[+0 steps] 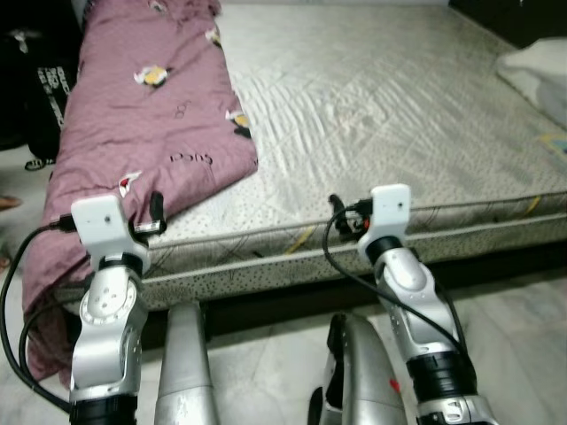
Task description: Clean up the room
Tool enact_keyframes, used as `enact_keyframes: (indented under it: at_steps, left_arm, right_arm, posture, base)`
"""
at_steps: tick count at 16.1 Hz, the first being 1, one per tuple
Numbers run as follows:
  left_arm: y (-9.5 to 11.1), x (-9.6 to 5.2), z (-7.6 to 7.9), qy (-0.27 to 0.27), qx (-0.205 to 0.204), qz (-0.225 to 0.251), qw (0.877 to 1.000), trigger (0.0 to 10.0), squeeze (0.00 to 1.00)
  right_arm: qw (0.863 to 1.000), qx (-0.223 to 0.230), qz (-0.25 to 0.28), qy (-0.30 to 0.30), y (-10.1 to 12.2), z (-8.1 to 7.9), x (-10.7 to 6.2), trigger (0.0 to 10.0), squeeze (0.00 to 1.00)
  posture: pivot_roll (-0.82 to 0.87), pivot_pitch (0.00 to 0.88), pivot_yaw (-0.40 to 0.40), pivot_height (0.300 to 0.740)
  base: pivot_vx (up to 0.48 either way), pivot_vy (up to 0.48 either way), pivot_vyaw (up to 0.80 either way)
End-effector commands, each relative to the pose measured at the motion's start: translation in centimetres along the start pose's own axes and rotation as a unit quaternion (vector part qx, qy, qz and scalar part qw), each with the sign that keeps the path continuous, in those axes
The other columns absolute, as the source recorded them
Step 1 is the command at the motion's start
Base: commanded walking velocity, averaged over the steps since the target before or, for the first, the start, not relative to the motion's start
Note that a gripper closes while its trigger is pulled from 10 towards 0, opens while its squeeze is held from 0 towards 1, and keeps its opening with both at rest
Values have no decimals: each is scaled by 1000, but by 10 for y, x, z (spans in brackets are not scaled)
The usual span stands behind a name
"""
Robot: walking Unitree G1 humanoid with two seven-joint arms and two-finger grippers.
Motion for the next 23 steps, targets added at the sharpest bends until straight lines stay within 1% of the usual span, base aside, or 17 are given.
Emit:
enact_keyframes:
  at_steps: [1,5,6,9,12,14,16,18,19,20,21,22,23]
  left_arm:
    - [3,2,6,-15,-4,6,1000,10000,0]
    - [5,3,8,-20,-8,13,1000,10000,0]
    - [6,3,8,-20,-8,14,1000,10000,0]
    - [4,3,8,-19,-9,11,1000,10000,0]
    - [3,3,9,-19,-10,10,1000,10000,0]
    - [1,3,8,-15,-10,4,1000,10000,0]
    - [-7,5,3,-2,4,-17,1000,10000,0]
    - [-12,10,-4,10,15,-36,999,10000,0]
    - [-15,14,-10,24,32,-47,998,10000,0]
    - [-15,15,-11,27,33,-49,998,10000,0]
    - [-17,18,-15,31,39,-56,997,10000,0]
    - [-25,20,-17,33,43,-75,996,10000,0]
    - [-27,20,-17,33,42,-78,996,10000,0]
  right_arm:
    - [1000,-2,2,-8,4,6,1,10000,0]
    - [1000,1,1,-6,4,6,2,10000,0]
    - [1000,-7,9,5,6,3,2,10000,0]
    - [1000,-12,14,13,7,1,1,10000,0]
    - [1000,-6,11,12,7,3,1,10000,0]
    - [1000,-6,10,12,6,3,1,10000,0]
    - [1000,-7,7,11,6,4,1,10000,0]
    - [1000,-12,4,2,4,10,-1,10000,0]
    - [1000,-17,-1,-8,3,18,-3,10000,0]
    - [1000,-21,-3,-12,2,22,-6,10000,0]
    - [999,-28,-9,-21,-1,30,-11,10000,0]
    - [998,-45,-31,-44,-13,48,-26,10000,0]
    - [997,-49,-36,-52,-16,54,-32,10000,0]
  posture:
    - [31,90,-35,487]
    - [28,98,-41,487]
    - [28,101,-42,487]
    - [24,105,-41,487]
    - [23,106,-42,487]
    - [24,104,-42,487]
    - [26,101,-44,487]
    - [23,100,-51,487]
    - [15,103,-57,487]
    - [11,105,-60,487]
    - [-1,111,-64,487]
    - [-19,120,-64,487]
    - [-22,121,-65,487]
  base:
    - [0,0,0]
    - [203,0,0]
    - [356,0,0]
    - [361,0,800]
    - [366,0,0]
    - [139,0,0]
    - [0,0,0]
    - [0,0,0]
    - [0,0,0]
    - [0,0,0]
    - [0,0,0]
    - [0,0,0]
    - [0,0,0]
Point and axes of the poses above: a point about 5 cm out from each wrist's last joint towards the gripper, its own x axis pointing out of the wrist towards the gripper, its own y axis along the axis of the wrist's last joint, z = x × y, the point moved 2 cm from there along x, pointing out of the wrist towards the gripper, and after that the axes turned 15 degrees about -x, right-handed, at the moved point
